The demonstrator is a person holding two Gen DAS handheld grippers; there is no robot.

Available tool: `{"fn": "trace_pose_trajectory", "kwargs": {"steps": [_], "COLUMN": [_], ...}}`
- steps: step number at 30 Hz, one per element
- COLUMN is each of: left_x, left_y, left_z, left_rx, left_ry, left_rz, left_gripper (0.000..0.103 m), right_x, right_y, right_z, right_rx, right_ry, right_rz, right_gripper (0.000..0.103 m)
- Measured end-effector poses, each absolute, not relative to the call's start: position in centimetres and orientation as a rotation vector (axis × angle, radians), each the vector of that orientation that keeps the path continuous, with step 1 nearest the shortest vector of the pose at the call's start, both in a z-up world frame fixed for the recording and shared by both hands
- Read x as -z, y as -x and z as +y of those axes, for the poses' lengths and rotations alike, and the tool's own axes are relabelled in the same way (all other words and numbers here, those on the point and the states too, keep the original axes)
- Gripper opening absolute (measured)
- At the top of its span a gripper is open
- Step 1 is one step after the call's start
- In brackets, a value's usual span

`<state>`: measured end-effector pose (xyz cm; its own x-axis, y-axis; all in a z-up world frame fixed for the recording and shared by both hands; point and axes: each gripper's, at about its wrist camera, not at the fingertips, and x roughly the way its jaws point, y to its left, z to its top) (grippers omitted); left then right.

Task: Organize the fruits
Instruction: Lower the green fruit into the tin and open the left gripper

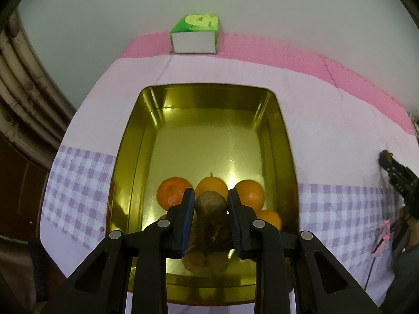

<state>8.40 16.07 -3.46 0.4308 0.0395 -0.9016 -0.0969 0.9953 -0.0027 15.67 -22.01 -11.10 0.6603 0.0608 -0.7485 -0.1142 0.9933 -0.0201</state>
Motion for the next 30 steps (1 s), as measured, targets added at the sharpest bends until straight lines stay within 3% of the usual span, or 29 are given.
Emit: {"fn": "trace_pose_trajectory", "kwargs": {"steps": [30], "left_x": [6.0], "left_y": [-7.9], "left_z": [16.7], "left_rx": [-0.076], "left_ry": [0.075], "left_rz": [1.195], "left_gripper": [0.028], "right_x": [11.1], "right_y": [-15.9], "right_z": [-22.4], "right_rx": [-0.096], "right_ry": [0.074], "right_rz": [0.844], "right_gripper": [0.044]}}
